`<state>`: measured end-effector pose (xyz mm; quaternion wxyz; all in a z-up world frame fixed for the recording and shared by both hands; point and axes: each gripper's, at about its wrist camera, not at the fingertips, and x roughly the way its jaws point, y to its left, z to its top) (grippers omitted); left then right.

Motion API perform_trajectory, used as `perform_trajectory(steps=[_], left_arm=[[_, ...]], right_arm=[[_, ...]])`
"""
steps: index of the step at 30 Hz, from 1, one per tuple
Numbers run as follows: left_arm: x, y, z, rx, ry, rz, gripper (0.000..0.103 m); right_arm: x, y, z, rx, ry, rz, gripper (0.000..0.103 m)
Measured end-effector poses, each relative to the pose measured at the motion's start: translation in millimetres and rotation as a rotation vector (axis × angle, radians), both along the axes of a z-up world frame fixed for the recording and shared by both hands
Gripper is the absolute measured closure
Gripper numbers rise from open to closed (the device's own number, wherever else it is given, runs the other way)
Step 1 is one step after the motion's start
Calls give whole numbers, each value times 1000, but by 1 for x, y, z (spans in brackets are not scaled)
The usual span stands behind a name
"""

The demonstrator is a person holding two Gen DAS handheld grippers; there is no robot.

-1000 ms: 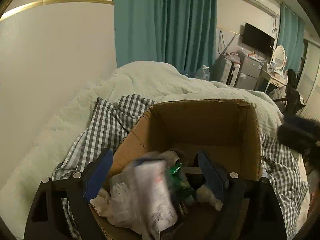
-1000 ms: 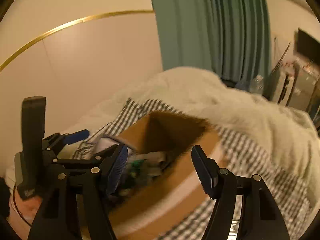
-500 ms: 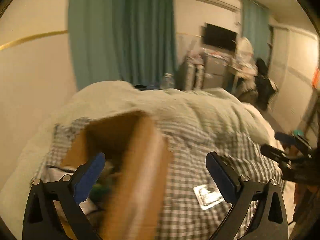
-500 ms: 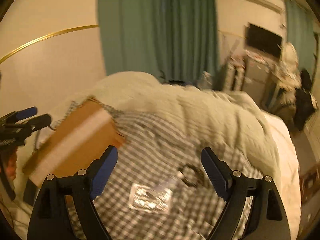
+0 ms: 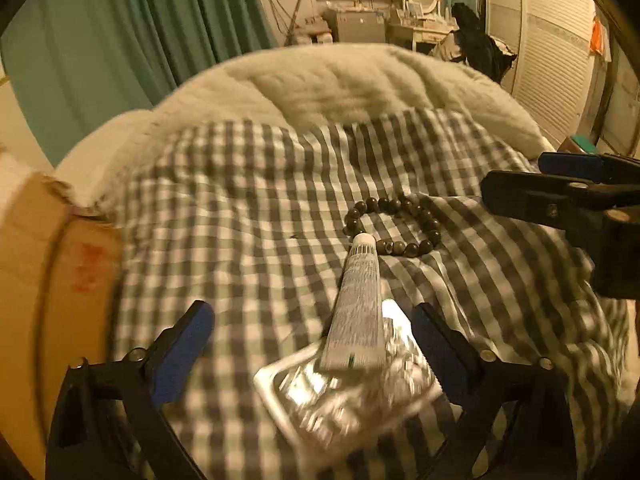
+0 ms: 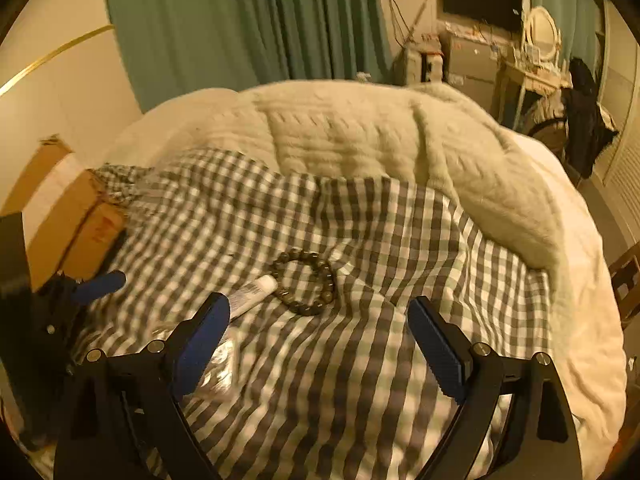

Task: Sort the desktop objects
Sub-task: 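Grasp the white toothpaste tube with the left tool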

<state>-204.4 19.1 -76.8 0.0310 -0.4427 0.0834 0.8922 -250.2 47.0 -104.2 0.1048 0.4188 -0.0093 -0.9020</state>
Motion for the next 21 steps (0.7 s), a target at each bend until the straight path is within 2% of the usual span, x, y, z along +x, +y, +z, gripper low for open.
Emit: perform_trajectory(steps=[2, 4, 5, 6, 7, 10, 13, 15, 16, 17, 18, 19, 21], left_arm=[[-9, 4, -11, 2, -25, 3, 13], [-21, 7, -23, -6, -80, -9, 32], [-24, 8, -27, -4, -92, -16, 35], [-26, 9, -29, 1, -97, -25, 43], [-27, 9, -30, 13, -103, -32, 57], [-29, 2, -30, 59, -117, -24, 73], [-25, -12, -28, 123, -121, 1, 76], [-21, -19, -26, 147, -120, 17, 76], [-17, -21, -23, 152, -114, 18, 76], [-14, -23, -21, 155, -107, 17, 76], [-10, -25, -18, 161, -97, 18, 76], [-6, -27, -14, 168, -90, 18, 76], [2, -30, -9, 174, -74, 13, 76]], right_arm=[[-17, 0, -11, -3, -34, -4, 12], [-33, -4, -24, 10, -72, -5, 12], [-43, -8, -32, 21, -92, 2, 15], [-48, -10, -38, 27, -99, 7, 18], [-55, -13, -43, 29, -110, 17, 30], [-75, -22, -62, 14, -165, 44, 49], [-93, -26, -91, 45, -256, 40, 49], [-98, -26, -107, 86, -302, 30, 54], [-98, -25, -108, 91, -305, 27, 61], [-95, -25, -106, 113, -297, 17, 75], [-92, -25, -103, 149, -285, 6, 83], [-87, -25, -99, 189, -267, 4, 88], [-70, -21, -87, 234, -219, 10, 91]])
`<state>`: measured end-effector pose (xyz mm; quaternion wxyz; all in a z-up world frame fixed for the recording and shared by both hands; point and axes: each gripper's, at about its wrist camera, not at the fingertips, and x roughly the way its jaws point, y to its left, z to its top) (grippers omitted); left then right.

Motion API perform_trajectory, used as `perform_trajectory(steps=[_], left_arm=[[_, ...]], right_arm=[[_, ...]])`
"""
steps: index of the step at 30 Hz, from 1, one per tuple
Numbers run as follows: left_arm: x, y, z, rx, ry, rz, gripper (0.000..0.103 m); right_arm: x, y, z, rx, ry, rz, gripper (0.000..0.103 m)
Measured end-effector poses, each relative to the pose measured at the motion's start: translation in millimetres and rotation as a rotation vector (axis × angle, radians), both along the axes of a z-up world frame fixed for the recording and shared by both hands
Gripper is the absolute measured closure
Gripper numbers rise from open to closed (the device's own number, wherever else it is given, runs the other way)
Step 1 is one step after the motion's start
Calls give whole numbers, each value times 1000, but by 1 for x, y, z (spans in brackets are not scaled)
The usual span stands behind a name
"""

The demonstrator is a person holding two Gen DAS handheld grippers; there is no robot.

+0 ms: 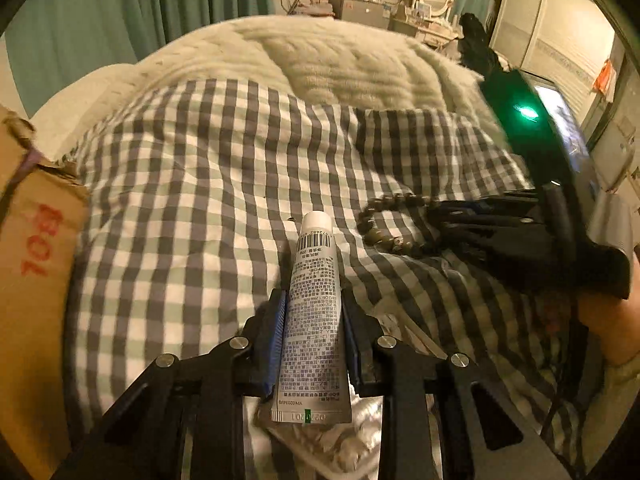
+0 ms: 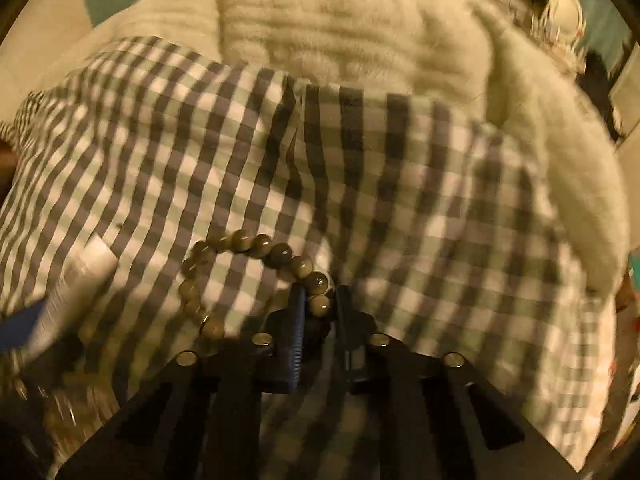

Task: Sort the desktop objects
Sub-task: 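Grasp the white toothpaste tube with the left tool, then grasp the dark bead bracelet with the right tool while the left holds the tube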

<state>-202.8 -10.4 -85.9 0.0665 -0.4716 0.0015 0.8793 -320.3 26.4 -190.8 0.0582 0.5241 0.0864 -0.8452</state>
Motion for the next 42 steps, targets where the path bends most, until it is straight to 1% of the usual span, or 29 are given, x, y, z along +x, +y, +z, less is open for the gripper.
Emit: perform_trajectory(steps=[3, 6, 8, 12, 14, 16, 17, 18, 19, 22, 23, 26, 27, 28, 29, 31, 32, 33, 34, 35, 37, 39, 40, 41, 42], left_arm=[[15, -8, 5, 20, 20, 11, 76], [24, -6, 19, 25, 45, 21, 76], [25, -5, 32, 37, 68, 24, 76], [27, -5, 65, 51, 138, 22, 76], [29, -9, 77, 67, 156, 42, 76], [34, -14, 84, 75, 168, 57, 76], [34, -15, 83, 71, 171, 63, 76], [35, -17, 82, 65, 171, 70, 76], [36, -19, 81, 62, 170, 79, 76], [33, -23, 75, 49, 162, 89, 76], [35, -25, 75, 43, 163, 90, 76], [30, -25, 69, 29, 172, 88, 76], [28, -25, 66, 32, 171, 85, 76], [25, -24, 63, 35, 165, 79, 76], [24, -24, 61, 36, 160, 76, 76], [19, -21, 53, 31, 144, 66, 76], [19, -20, 51, 29, 138, 63, 76], [18, -19, 49, 27, 131, 61, 76], [18, -19, 49, 26, 129, 60, 76], [19, -19, 49, 25, 128, 58, 76], [22, -18, 52, 19, 136, 54, 76], [25, -18, 58, 21, 150, 59, 76], [30, -17, 66, 25, 164, 61, 76], [33, -17, 73, 28, 178, 59, 76], [37, -17, 80, 28, 189, 59, 76]], right_arm=[[23, 14, 20, 54, 53, -9, 91], [49, 31, 48, 87, 104, -12, 92], [65, 40, 69, 112, 138, -16, 95], [90, 46, 111, 161, 194, 2, 95], [85, 41, 126, 160, 192, 17, 94], [80, 39, 135, 104, 190, 21, 93], [79, 37, 135, 63, 183, 19, 85], [73, 36, 133, 34, 171, 12, 79], [69, 31, 126, 14, 154, 1, 72], [55, 12, 95, 2, 94, -41, 70], [45, 11, 80, -2, 54, -84, 70], [27, 21, 48, -12, -28, -187, 70], [21, 27, 40, -8, -42, -222, 70], [18, 30, 35, -15, -48, -239, 66], [14, 33, 31, -42, -55, -255, 59], [7, 35, 26, -120, -51, -262, 50], [5, 34, 24, -130, -56, -253, 50], [2, 29, 19, -105, -70, -239, 57], [2, 25, 18, -90, -68, -225, 79], [2, 20, 17, -75, -62, -202, 85], [7, 18, 21, -85, -38, -190, 89], [15, 19, 34, -101, -3, -181, 90], [21, 20, 44, -93, 21, -196, 92], [27, 22, 59, -88, 49, -207, 92], [33, 21, 74, -97, 62, -192, 92]])
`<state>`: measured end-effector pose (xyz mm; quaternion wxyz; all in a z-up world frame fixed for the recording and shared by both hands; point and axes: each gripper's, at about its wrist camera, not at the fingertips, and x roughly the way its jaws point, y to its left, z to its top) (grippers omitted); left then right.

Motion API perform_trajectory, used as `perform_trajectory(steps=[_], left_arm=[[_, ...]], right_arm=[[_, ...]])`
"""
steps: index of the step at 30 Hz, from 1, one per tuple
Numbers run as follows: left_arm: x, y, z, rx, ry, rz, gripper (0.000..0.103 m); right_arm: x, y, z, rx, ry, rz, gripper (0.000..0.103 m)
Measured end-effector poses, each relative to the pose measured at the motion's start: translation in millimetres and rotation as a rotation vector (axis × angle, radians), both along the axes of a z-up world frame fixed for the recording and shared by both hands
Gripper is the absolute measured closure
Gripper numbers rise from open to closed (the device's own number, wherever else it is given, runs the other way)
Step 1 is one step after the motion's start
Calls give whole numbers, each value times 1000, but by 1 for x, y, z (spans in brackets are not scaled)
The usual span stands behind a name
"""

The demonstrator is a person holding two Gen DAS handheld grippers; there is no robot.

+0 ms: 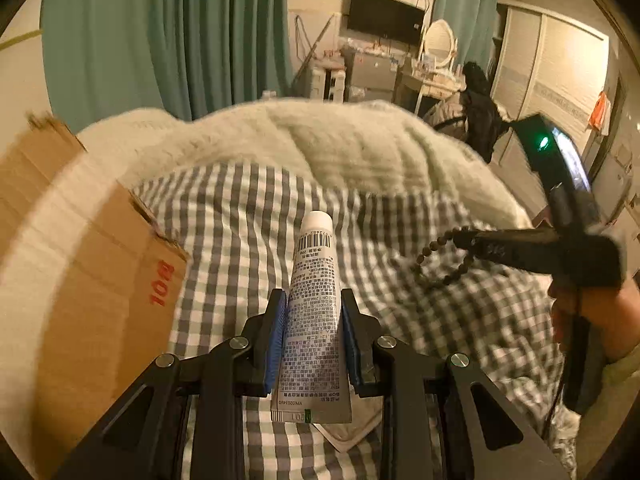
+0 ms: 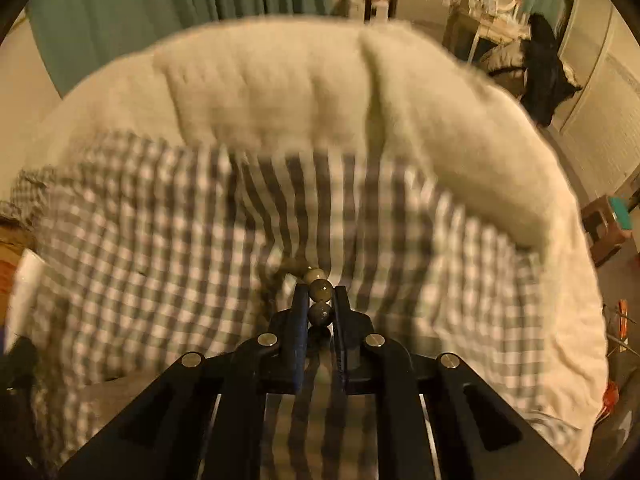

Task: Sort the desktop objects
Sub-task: 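Grasp the dark bead bracelet with the right tool while the left holds the tube, then carry the toothpaste tube and bracelet into the box and release both, then grasp the silver blister pack with the left tool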

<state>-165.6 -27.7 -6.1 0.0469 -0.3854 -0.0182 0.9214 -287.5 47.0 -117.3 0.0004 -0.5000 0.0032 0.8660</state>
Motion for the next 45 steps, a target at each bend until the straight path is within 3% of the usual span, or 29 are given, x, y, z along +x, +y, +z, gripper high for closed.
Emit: perform_trajectory(steps=[5, 8, 14, 19, 23, 28, 29, 31, 32, 34, 40, 41, 45], left_arm=[[25, -14, 57, 31, 88, 16, 76], [46, -38, 95, 65, 148, 40, 76], [91, -112, 167, 65, 212, 127, 76], [111, -177, 183, -7, 217, 235, 76], [112, -218, 162, -45, 161, 304, 76], [103, -244, 114, -21, 96, 316, 73], [103, -245, 106, -29, 86, 311, 68], [98, -242, 92, -70, 63, 293, 27], [97, -239, 88, -90, 62, 295, 21], [100, -232, 86, -110, 69, 287, 18], [110, -208, 104, -52, 81, 268, 13], [112, -203, 107, -45, 93, 258, 12], [112, -160, 123, -25, 138, 192, 7]], right_arm=[[31, -18, 77, 75, 109, 82, 92], [47, -38, 123, 56, 175, 155, 92], [107, -118, 206, 31, 311, 344, 92], [145, -210, 249, -41, 404, 540, 92], [145, -278, 252, -99, 392, 639, 92], [116, -336, 211, -83, 329, 661, 92], [111, -340, 201, -80, 305, 657, 92], [102, -343, 181, -73, 263, 643, 88], [101, -341, 176, -69, 258, 641, 74], [98, -331, 172, -60, 264, 628, 50], [113, -272, 198, -79, 326, 577, 42], [119, -260, 202, -61, 345, 568, 37], [135, -210, 201, 32, 405, 504, 36]])
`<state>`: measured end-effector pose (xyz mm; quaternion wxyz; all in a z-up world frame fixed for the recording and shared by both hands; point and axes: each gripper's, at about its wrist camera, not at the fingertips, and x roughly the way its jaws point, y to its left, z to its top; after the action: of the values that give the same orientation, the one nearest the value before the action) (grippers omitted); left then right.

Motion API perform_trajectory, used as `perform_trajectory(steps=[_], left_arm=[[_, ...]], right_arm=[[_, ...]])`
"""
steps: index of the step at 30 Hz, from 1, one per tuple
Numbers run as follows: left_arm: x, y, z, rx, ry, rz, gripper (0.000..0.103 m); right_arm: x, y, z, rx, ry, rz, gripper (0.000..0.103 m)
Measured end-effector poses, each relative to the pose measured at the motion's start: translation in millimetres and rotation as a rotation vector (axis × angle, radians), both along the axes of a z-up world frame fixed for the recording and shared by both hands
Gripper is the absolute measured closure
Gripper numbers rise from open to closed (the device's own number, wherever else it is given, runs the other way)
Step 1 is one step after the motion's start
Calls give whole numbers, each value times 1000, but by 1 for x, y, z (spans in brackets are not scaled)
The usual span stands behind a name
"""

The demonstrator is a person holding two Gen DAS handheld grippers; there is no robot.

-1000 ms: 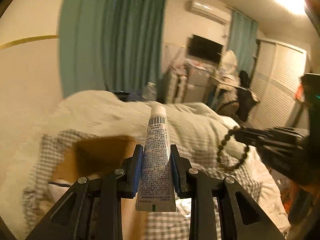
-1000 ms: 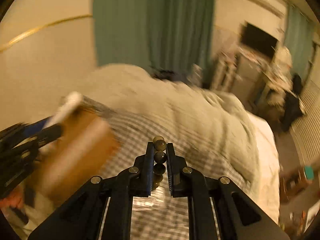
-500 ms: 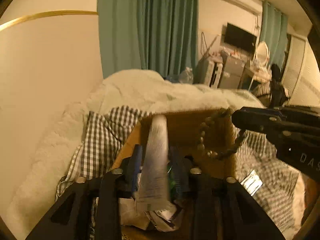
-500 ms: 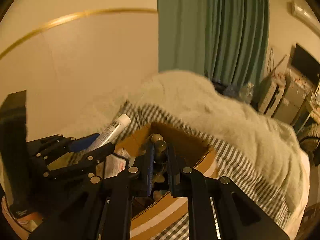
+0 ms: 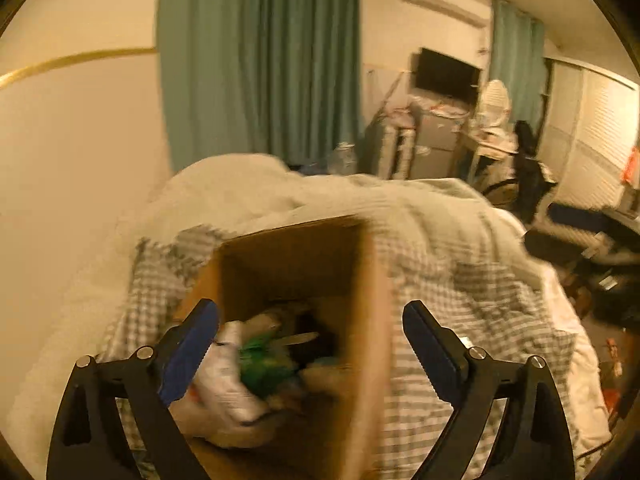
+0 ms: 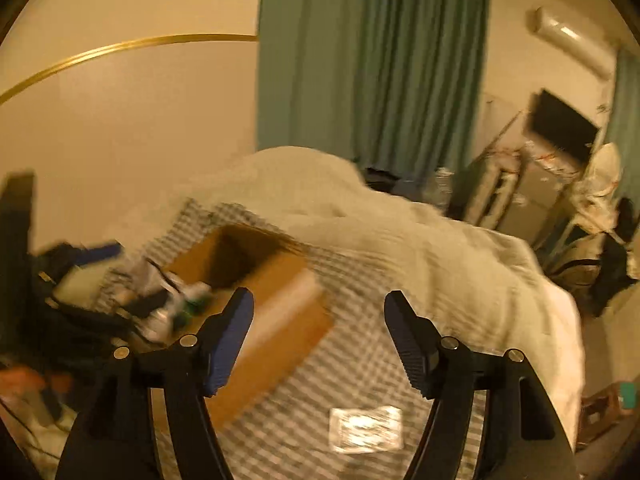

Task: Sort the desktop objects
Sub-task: 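Grasp the silver blister pack with the left tool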

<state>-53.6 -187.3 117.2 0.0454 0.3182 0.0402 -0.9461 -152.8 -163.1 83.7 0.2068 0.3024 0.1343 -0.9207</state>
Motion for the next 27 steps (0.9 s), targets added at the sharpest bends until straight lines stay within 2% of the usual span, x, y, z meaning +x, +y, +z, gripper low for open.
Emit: perform_trajectory(steps=[3, 7, 10, 13, 16, 17, 20, 23, 25, 27], left_arm=[[-9, 42, 2, 12, 6, -53, 7], [-35, 102, -27, 2, -52, -144, 6], [-58, 142, -67, -45, -123, -227, 6], [-76, 170, -116, -99, -148, -295, 6], [-82, 185, -154, -157, -175, -332, 6], [-82, 189, -162, -160, -184, -342, 6], [-87, 194, -186, -136, -246, -400, 6], [-95, 198, -195, -164, -279, -408, 6], [-107, 203, -204, -205, -305, -405, 6], [-116, 204, -215, -199, -354, -406, 5]], right_arm=[[3, 45, -10, 3, 10, -73, 36], [-5, 98, -36, 26, 25, -221, 28], [-15, 131, -72, 44, -2, -318, 28], [-20, 152, -120, 43, -48, -370, 28], [-29, 169, -169, 28, -101, -409, 26], [-33, 173, -184, 19, -119, -421, 19], [-41, 190, -217, -47, -174, -479, 13], [-44, 209, -237, -121, -255, -523, 9], [-41, 216, -239, -157, -265, -529, 8], [-38, 217, -239, -167, -261, -537, 5]])
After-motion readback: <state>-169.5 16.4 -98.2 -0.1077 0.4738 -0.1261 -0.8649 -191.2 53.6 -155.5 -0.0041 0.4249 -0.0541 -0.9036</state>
